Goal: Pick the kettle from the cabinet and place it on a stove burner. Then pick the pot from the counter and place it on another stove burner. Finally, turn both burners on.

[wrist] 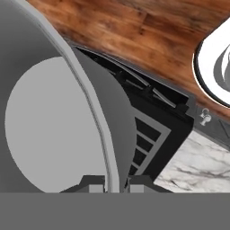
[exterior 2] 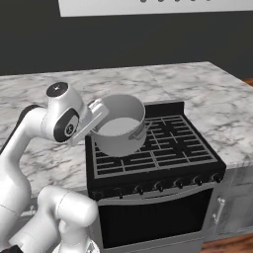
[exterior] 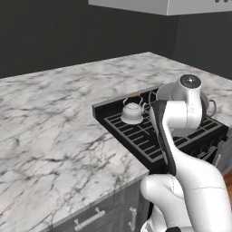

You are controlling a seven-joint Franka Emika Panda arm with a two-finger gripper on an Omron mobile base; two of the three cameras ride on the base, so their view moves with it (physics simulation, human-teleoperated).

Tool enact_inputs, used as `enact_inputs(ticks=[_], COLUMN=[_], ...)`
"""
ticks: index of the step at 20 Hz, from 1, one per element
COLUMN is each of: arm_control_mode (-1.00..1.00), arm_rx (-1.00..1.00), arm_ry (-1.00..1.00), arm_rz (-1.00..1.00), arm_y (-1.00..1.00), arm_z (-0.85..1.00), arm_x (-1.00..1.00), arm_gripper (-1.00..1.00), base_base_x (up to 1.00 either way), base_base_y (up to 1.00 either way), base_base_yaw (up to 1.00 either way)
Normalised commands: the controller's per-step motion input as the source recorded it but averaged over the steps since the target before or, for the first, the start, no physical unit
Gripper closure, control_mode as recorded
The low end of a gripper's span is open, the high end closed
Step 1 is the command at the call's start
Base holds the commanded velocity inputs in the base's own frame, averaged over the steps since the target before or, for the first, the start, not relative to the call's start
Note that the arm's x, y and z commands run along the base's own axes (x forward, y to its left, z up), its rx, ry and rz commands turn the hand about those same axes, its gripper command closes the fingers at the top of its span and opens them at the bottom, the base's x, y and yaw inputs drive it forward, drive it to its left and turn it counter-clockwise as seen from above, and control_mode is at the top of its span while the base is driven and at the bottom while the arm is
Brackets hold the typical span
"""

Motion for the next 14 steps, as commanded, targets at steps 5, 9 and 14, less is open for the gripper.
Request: enact_inputs(ticks=[5,9,14], arm_control_mode=[-1.00,-1.00,-1.00], arm_rx=[0.00,0.00,0.00], arm_ry=[0.00,0.04,0.07], arm_rz=[0.00,0.00,0.00], arm_y=[0.00,0.00,0.00], arm_z=[-0.20,-0.21,-0.20], arm_x=[0.16,0.17,0.16], arm_gripper=[1.00,1.00,1.00], base_base_x=[0.00,0.00,0.00], base_base_y=[0.00,0.00,0.00], base_base_yaw=[0.00,0.00,0.00])
